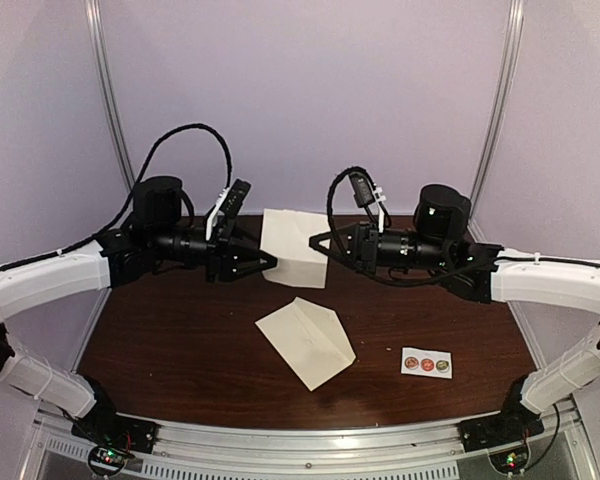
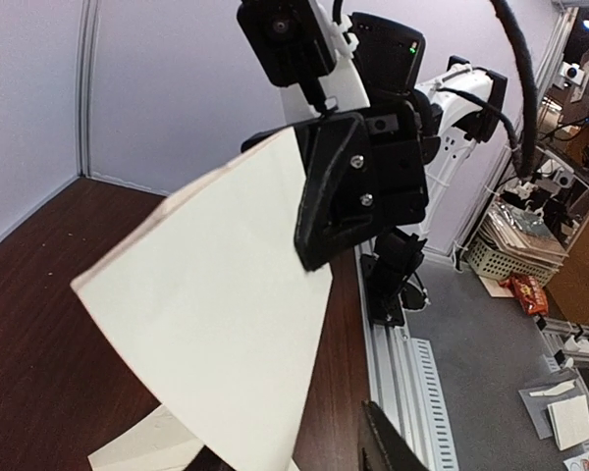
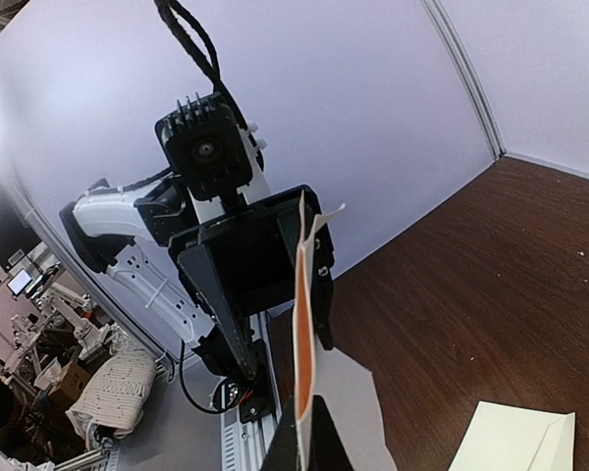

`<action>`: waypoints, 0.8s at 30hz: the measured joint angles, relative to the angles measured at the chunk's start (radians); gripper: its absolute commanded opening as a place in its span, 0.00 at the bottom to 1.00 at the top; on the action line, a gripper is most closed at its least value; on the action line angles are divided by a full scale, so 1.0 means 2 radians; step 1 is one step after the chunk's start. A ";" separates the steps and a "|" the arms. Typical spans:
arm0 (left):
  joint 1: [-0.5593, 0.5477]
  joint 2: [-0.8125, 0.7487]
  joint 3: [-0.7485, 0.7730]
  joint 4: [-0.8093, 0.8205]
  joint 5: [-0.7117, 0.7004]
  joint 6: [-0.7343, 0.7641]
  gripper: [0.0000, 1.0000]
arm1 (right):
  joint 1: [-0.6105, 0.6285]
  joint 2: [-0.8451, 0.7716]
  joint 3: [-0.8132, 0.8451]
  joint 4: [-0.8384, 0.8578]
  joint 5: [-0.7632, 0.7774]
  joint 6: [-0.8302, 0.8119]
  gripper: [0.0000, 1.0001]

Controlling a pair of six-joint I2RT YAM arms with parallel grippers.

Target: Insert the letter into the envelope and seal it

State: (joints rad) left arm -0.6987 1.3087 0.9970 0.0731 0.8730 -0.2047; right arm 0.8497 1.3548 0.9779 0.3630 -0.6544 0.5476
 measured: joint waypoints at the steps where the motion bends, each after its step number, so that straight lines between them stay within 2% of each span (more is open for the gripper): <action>1: -0.002 0.003 0.000 -0.001 0.002 0.001 0.25 | 0.002 0.002 0.002 -0.001 0.000 -0.001 0.00; 5: -0.003 0.008 0.001 -0.004 0.010 0.002 0.06 | 0.005 0.004 0.006 -0.005 0.000 -0.003 0.00; 7: -0.003 0.008 0.002 -0.006 0.012 0.001 0.00 | 0.005 0.004 0.006 -0.005 0.001 -0.005 0.13; 10: -0.003 0.008 0.002 -0.006 0.014 0.000 0.00 | 0.005 0.003 0.006 -0.007 0.003 -0.010 0.35; 13: -0.003 0.007 0.002 -0.003 0.013 -0.003 0.00 | 0.005 0.003 0.005 -0.005 0.004 -0.011 0.47; 19: -0.003 -0.019 -0.012 0.021 -0.002 -0.016 0.00 | 0.005 0.002 -0.027 0.031 -0.001 0.002 0.50; 22: -0.003 -0.032 -0.016 0.036 -0.006 -0.022 0.00 | 0.007 0.011 -0.048 0.067 -0.012 0.024 0.39; 24: -0.003 -0.035 -0.016 0.044 -0.007 -0.024 0.00 | 0.012 0.022 -0.055 0.086 -0.019 0.037 0.36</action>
State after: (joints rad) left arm -0.7040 1.2392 0.9646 0.1612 0.8581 -0.2535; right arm 0.8738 1.3979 0.8684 0.5358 -0.6933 0.6224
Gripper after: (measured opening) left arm 0.010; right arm 0.399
